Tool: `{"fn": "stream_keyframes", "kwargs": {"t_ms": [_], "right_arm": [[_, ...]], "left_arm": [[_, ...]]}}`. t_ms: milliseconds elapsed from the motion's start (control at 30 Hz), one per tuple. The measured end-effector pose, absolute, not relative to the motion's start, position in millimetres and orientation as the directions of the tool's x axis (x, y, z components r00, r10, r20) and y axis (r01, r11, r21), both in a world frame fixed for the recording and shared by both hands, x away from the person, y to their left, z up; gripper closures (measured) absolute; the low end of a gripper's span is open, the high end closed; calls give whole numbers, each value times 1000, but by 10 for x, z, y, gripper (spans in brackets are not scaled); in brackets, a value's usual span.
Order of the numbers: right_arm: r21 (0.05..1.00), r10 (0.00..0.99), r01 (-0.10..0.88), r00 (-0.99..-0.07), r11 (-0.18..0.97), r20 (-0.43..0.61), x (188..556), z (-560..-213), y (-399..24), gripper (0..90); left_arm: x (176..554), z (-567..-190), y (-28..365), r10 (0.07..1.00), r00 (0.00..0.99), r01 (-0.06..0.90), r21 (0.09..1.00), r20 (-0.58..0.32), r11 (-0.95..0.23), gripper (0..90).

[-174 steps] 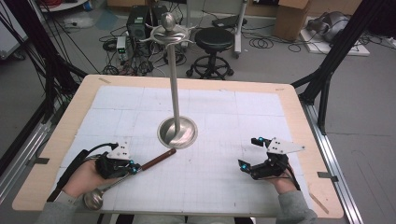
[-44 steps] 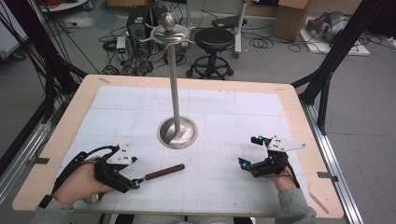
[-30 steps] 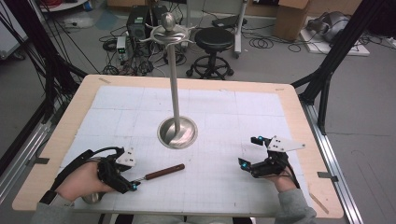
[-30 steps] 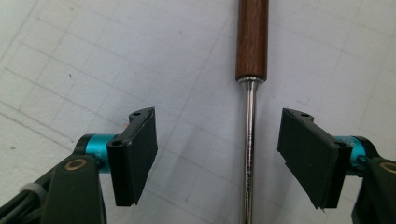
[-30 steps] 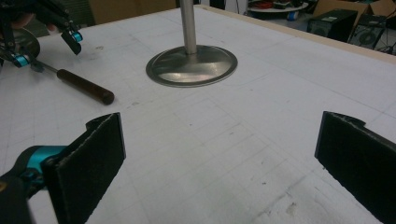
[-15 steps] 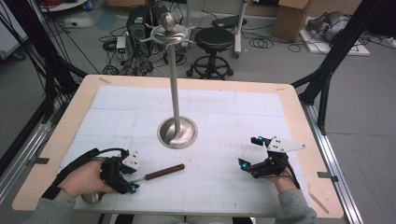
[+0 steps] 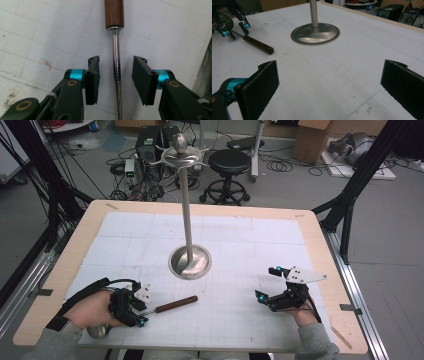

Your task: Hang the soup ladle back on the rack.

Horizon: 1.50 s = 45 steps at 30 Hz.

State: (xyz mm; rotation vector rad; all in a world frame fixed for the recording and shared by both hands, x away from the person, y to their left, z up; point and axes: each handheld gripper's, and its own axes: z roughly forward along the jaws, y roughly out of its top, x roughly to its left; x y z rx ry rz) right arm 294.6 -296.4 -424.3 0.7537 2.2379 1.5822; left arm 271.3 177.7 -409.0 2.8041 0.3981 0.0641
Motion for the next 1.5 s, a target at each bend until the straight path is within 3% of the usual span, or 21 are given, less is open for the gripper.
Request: {"fn": "stream_keyframes", "kwargs": {"t_ms": [233,367,733,1500], "right_arm": [[936,572,243,-818,255,57,2943,-4241,-2967,8],[935,571,245,-819,256,58,2943,-4243,-2964,8],[934,570,250,-819,255,63,2951,-4247,-2960,8],[933,572,251,-818,256,63,2949,-4247,-2952,8]], "left_arm": [[2732,-4075,1753,289,957,280,267,-6,-922,694],[2748,-4070,1758,285,959,277,262,-8,-924,824],[2713,-4028,1832,310,951,292,319,5,-902,839],[2622,-3606,2110,412,911,305,634,24,-711,841]]}}
